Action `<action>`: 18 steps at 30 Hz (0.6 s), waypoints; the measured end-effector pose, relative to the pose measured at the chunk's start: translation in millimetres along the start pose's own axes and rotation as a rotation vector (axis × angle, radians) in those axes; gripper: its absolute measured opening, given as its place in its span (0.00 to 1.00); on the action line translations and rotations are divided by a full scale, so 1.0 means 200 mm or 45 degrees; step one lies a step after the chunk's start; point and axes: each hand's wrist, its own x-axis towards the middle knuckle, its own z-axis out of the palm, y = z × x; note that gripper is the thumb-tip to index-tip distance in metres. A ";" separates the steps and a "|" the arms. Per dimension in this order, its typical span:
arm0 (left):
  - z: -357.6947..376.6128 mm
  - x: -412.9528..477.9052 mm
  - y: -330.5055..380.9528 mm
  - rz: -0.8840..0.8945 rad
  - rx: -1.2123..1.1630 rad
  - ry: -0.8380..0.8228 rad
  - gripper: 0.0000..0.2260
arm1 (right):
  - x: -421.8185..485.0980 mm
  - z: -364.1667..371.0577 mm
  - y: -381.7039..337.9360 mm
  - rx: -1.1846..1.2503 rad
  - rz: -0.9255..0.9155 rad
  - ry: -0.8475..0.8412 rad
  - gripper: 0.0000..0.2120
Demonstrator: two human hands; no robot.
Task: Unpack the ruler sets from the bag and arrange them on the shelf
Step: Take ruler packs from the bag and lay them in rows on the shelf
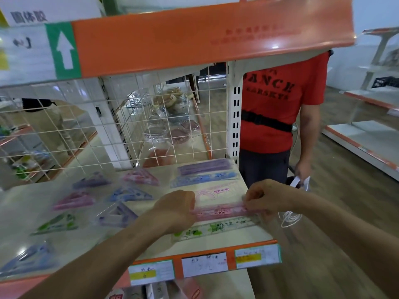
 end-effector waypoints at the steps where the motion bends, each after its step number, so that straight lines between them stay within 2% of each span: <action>1: 0.00 0.00 0.00 0.002 0.014 -0.003 0.10 | 0.00 0.00 0.01 -0.008 0.009 -0.030 0.05; 9: 0.00 0.01 0.01 0.023 0.051 0.011 0.07 | 0.00 -0.04 0.02 -0.095 0.012 -0.180 0.15; 16: 0.02 0.01 0.03 0.041 0.234 0.053 0.05 | -0.03 -0.04 0.02 0.008 -0.013 -0.168 0.10; 18: 0.02 0.01 0.02 0.055 0.270 0.066 0.04 | -0.04 -0.03 0.02 0.063 0.006 -0.148 0.04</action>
